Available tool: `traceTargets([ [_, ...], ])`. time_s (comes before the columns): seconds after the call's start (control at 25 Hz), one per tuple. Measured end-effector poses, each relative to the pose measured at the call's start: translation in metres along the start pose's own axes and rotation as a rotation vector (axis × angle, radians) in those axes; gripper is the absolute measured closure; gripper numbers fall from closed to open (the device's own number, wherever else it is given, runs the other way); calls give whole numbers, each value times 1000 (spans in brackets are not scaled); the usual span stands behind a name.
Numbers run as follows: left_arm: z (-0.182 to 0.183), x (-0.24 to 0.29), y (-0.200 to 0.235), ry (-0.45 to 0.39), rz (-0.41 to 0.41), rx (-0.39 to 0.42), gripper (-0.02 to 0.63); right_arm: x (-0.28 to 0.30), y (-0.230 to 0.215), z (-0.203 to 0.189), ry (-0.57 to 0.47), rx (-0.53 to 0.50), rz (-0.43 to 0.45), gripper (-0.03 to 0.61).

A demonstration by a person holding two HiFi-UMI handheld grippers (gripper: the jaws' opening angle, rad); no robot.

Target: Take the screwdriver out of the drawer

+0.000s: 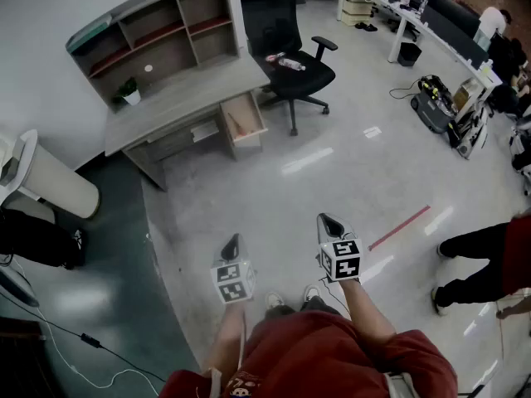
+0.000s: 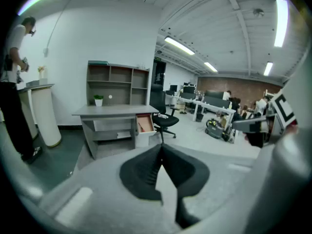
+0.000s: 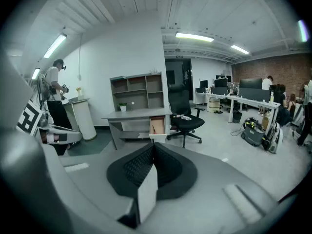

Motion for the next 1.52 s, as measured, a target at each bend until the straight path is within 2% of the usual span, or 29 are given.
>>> traceTargets([
  [0.28, 7, 6, 6, 7, -39, 14, 615, 5, 10, 3, -5, 11, -17, 577],
  [0.64, 3, 20, 23, 33, -108, 56, 615, 12, 36, -16, -11, 72, -50, 577],
  [0.96, 3, 37, 23, 59, -148, 90, 614, 16, 35, -20, 6, 90, -77, 577],
  [1.0, 4, 41, 21, 65, -153, 89, 583, 18, 33, -21, 11, 94, -76, 577],
  [1.04, 5, 46, 18, 72, -157, 88, 503, 21, 30, -21, 17, 97, -76, 577],
  [1.16, 7, 60, 15, 84, -161, 93, 410, 31, 23, -22, 25, 103, -77, 577],
  [1.28, 9, 77, 11, 101, -177, 105, 367, 41, 14, -20, 22, 104, -84, 577],
  [1.52, 24, 122, -11, 116, -204, 130, 356, 65, -28, -12, 17, 122, -100, 577],
])
Point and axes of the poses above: the fingertips, and each gripper's own axes: x forward along the fingers, y to its left, z out of its top, the point moved 7 cm from there along -x, backward along the fingers, and after that the axes turned 7 degrees about -x, right-handed, at the moved point
